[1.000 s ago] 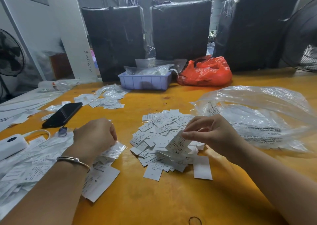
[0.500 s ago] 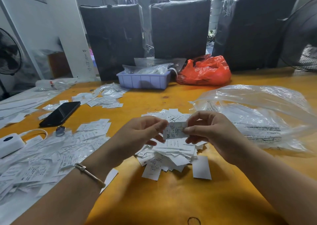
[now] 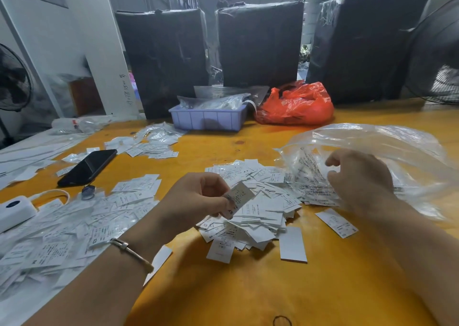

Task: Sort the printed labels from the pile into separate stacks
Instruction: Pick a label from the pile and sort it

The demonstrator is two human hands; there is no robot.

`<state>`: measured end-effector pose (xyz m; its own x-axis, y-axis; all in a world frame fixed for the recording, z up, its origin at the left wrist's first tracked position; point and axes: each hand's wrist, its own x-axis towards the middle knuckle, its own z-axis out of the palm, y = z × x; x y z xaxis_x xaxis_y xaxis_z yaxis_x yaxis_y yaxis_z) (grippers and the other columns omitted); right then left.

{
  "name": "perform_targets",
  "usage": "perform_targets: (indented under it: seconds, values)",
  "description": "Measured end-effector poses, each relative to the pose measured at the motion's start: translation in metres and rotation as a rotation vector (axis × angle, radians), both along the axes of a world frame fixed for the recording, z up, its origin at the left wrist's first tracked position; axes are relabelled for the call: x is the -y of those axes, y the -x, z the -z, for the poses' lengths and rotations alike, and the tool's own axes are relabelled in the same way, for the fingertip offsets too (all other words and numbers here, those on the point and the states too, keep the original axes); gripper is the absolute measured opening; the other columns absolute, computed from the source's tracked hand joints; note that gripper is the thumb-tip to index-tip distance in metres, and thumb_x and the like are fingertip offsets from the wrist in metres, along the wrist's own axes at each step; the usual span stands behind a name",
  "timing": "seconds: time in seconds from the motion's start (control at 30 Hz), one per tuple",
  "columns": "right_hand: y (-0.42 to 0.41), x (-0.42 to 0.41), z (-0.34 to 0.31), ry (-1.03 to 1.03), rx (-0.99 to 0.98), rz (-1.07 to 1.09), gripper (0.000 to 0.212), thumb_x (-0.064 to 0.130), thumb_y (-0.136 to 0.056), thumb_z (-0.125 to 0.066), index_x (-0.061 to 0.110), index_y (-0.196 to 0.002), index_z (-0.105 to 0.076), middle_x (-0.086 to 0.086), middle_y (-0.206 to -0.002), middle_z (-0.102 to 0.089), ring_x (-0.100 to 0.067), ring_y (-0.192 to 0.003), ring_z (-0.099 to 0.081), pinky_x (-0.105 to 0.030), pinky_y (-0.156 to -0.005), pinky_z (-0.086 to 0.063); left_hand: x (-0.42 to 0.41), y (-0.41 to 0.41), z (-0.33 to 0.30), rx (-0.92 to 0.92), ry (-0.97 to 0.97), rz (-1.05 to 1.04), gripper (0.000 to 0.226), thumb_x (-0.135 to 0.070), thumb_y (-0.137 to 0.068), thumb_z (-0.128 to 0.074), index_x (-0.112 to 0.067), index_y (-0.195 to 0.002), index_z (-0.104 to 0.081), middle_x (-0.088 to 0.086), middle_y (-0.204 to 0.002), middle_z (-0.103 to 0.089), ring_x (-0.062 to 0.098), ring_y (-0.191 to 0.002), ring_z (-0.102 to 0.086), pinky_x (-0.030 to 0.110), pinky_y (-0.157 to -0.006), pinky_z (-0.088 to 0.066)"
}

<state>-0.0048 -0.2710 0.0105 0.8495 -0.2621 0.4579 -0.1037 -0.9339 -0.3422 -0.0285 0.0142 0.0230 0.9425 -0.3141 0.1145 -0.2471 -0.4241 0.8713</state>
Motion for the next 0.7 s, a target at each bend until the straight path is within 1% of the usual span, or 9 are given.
perform_targets:
  seconds: [0.07,0.17,0.27,0.37,0.43,0.47,0.57,0.63,0.7]
  values:
    - [-0.006,0.011,0.005,0.069,-0.116,0.09,0.029,0.014,-0.084,-0.059,0.018,-0.113,-0.062,-0.01,-0.11,-0.066,-0.032,-0.11,-0.055,-0.038,-0.091,-0.036,0.001,0.0,0.001,-0.012,-0.006,0.001,0.01,0.005,-0.082,-0.067,-0.004,-0.084,-0.069,0.008,-0.081,-0.076,0.017,-0.073,-0.068,0.021,-0.061,-0.052]
    - [-0.013,0.019,0.009,0.11,-0.229,0.163,0.022,0.022,-0.085,-0.063,0.018,-0.106,-0.064,-0.007,-0.114,-0.062,-0.03,-0.112,-0.052,-0.038,-0.093,-0.035,0.003,0.001,0.001,-0.033,0.017,0.011,0.007,-0.002,-0.077,-0.071,-0.006,-0.082,-0.069,0.009,-0.082,-0.076,0.016,-0.073,-0.068,0.025,-0.062,-0.051]
    - [-0.017,0.02,0.01,0.101,-0.186,0.167,0.004,0.023,-0.084,-0.066,0.022,-0.085,-0.069,-0.003,-0.101,-0.065,-0.028,-0.104,-0.056,-0.036,-0.089,-0.035,0.002,0.0,0.002,-0.025,0.006,0.01,0.01,-0.007,-0.074,-0.071,-0.007,-0.083,-0.069,0.007,-0.083,-0.076,0.016,-0.074,-0.068,0.023,-0.062,-0.051]
    - [-0.02,0.023,0.011,0.084,-0.137,0.165,0.012,0.018,-0.083,-0.065,0.026,-0.076,-0.069,0.0,-0.089,-0.068,-0.025,-0.087,-0.055,-0.035,-0.085,-0.034,0.001,-0.001,0.003,-0.02,-0.004,0.0,0.009,0.003,-0.081,-0.068,-0.005,-0.084,-0.069,0.007,-0.084,-0.076,0.018,-0.076,-0.068,0.023,-0.063,-0.052]
    - [-0.021,0.023,0.012,0.074,-0.11,0.152,0.011,0.016,-0.083,-0.063,0.024,-0.079,-0.071,-0.001,-0.088,-0.069,-0.025,-0.082,-0.053,-0.035,-0.085,-0.034,0.002,0.0,0.003,-0.02,-0.007,0.003,0.007,-0.002,-0.078,-0.07,-0.006,-0.083,-0.069,0.005,-0.084,-0.076,0.017,-0.076,-0.068,0.024,-0.064,-0.052]
    - [-0.022,0.023,0.013,0.07,-0.1,0.146,0.009,0.018,-0.083,-0.064,0.024,-0.086,-0.07,-0.002,-0.093,-0.07,-0.026,-0.087,-0.056,-0.036,-0.087,-0.034,0.002,0.0,0.003,-0.019,-0.009,0.006,0.007,-0.006,-0.076,-0.071,-0.007,-0.082,-0.069,0.004,-0.083,-0.076,0.016,-0.076,-0.069,0.024,-0.065,-0.052]
    - [-0.024,0.023,0.016,0.112,-0.179,0.158,0.029,0.028,-0.086,-0.064,0.02,-0.113,-0.062,-0.005,-0.116,-0.064,-0.03,-0.112,-0.054,-0.039,-0.093,-0.034,0.003,0.0,0.004,-0.011,-0.032,0.002,0.009,0.0,-0.08,-0.07,-0.009,-0.081,-0.069,0.004,-0.083,-0.076,0.015,-0.077,-0.069,0.026,-0.067,-0.052]
    - [-0.025,0.022,0.017,0.156,-0.204,0.157,0.022,0.029,-0.087,-0.062,0.02,-0.107,-0.065,-0.004,-0.115,-0.063,-0.029,-0.113,-0.052,-0.039,-0.092,-0.034,0.003,-0.001,0.004,-0.004,-0.039,-0.001,0.011,0.003,-0.081,-0.068,-0.008,-0.082,-0.069,0.004,-0.083,-0.076,0.018,-0.077,-0.069,0.026,-0.067,-0.052]
    - [-0.025,0.022,0.016,0.154,-0.169,0.158,0.011,0.026,-0.087,-0.062,0.021,-0.091,-0.071,-0.002,-0.101,-0.066,-0.028,-0.102,-0.056,-0.037,-0.086,-0.033,0.003,-0.001,0.005,-0.002,-0.042,-0.003,0.009,0.002,-0.082,-0.069,-0.007,-0.083,-0.069,0.005,-0.083,-0.076,0.023,-0.082,-0.07,0.025,-0.067,-0.053]
